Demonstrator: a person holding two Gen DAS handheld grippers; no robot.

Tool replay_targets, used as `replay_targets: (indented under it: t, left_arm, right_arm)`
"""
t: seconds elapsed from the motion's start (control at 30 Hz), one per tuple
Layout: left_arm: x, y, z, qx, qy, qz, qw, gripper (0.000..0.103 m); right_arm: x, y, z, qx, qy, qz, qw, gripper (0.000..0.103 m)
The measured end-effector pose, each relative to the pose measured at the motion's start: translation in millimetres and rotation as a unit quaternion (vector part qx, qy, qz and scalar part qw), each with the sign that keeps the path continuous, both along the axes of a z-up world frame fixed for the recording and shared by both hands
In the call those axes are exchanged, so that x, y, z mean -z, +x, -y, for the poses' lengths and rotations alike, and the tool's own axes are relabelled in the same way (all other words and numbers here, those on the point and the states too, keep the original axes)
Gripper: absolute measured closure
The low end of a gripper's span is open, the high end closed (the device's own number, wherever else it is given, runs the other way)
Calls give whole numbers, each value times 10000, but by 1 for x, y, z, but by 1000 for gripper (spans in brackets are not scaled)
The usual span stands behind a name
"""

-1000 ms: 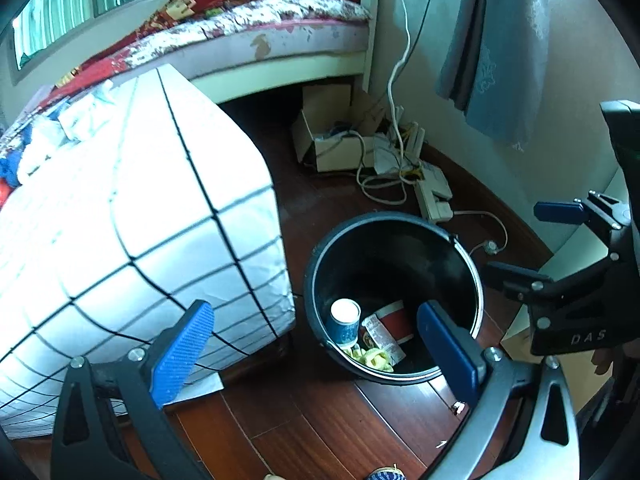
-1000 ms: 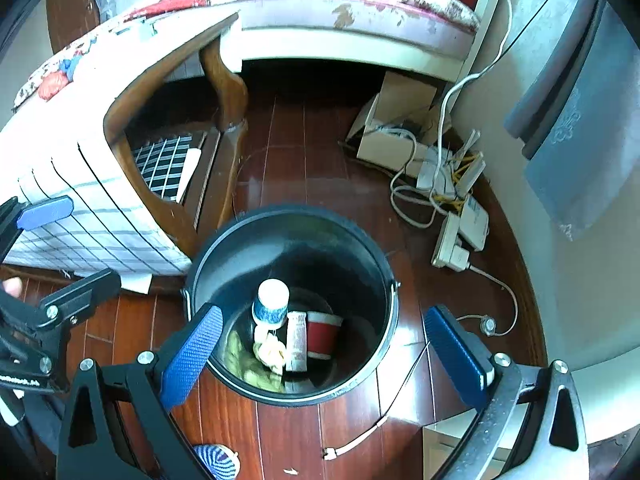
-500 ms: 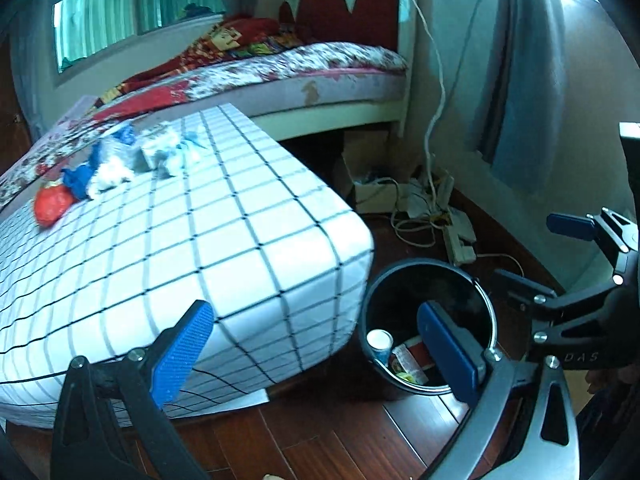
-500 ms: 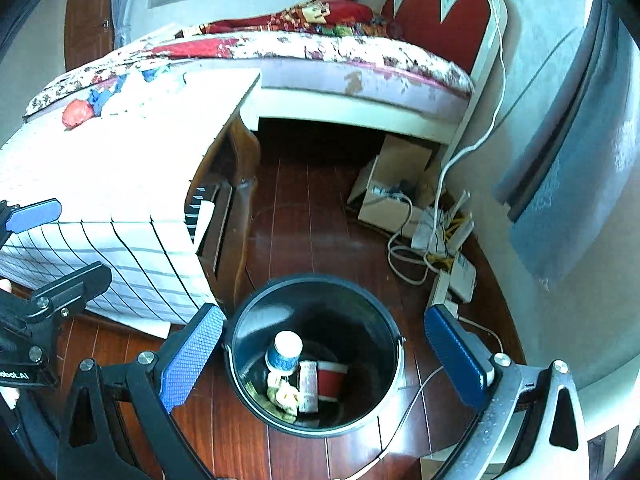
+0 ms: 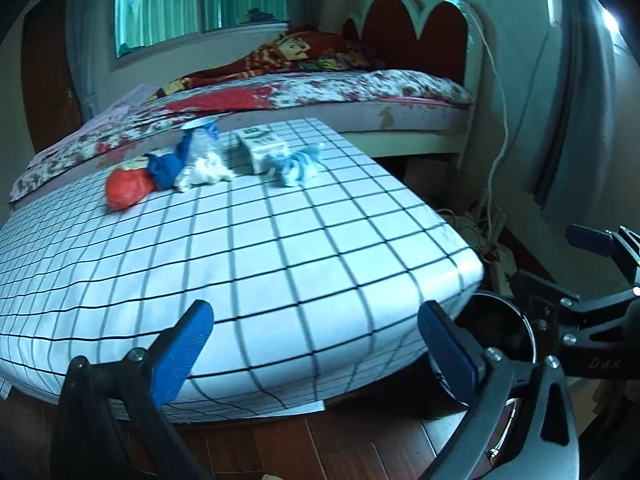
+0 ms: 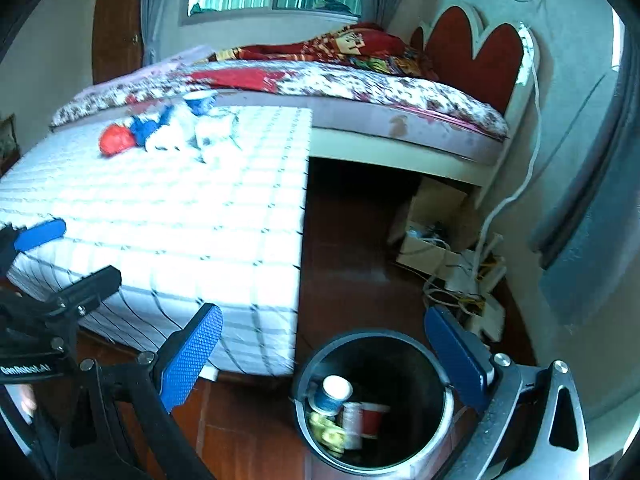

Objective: Collect trash
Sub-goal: 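Grasp the white tissue with the left tool while the right tool grasps the light-blue mask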

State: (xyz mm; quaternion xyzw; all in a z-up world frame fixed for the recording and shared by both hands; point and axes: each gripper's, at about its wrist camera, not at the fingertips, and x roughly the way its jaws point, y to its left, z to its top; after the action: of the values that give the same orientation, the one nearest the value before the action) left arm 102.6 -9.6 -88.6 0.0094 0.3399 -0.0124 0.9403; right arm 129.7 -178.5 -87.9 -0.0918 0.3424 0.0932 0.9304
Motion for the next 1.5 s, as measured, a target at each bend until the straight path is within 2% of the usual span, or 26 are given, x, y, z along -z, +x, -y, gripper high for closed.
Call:
replay_targets:
  t: [0.23,0.33,0.47,0.6,0.63,0.73,0.77,0.93,1.1,1.17,1.33,1.4,1.43,1.5]
  left_arm:
    - [0,3,-55,-453,15,-60,9990,1]
    - [-3,13,-78,-622,23,-96,9980,2]
    - [-8,40,-98,-741,45,-111,9972,3]
    - [-4,76,-115,-734,-19,-214,9971,11]
    - [-3,85,-119,-750,-42,-240,9969,11]
    - [1,117,-125,-731,-28,-235,9970,13]
    - [2,129,-125,-710,-42,-266,9971,15]
    - [10,183,-129,-650,-235,-420,9967,19]
    - [19,220,-126,-638,-246,-610,9958,24]
    - [22,231,-127,-630,-233,-689,9954,25]
    - [28,245,-126,-655,-198,-876,9938,29]
    - [29,245,-125,-680,-153,-880,9937,36]
    - [29,246,-125,-677,-140,-872,9938,39]
    - [27,237,-126,-634,-254,-821,9943,48]
  right_arm:
    - [-8,21,-44,-239,406,150,9988,1]
    - [-10,44,-67,-372,543,77,9978,1]
    - [-7,79,-96,-498,488,-194,9974,1]
    - [-6,120,-116,-536,616,-319,9962,1]
    - [-4,133,-120,-528,642,-362,9959,4]
    - [6,168,-128,-486,774,-566,9942,23]
    - [11,180,-129,-475,832,-662,9932,26]
    - [25,215,-137,-616,865,-903,9902,28]
    - [36,234,-146,-879,662,-1035,9885,39]
    - [35,240,-145,-930,686,-1070,9875,48]
    - [35,246,-145,-1090,709,-1070,9857,56]
    - [35,246,-146,-1200,693,-1056,9847,60]
    - [35,245,-146,-1243,721,-1058,9839,67]
    - [33,243,-144,-1268,723,-1000,9842,71]
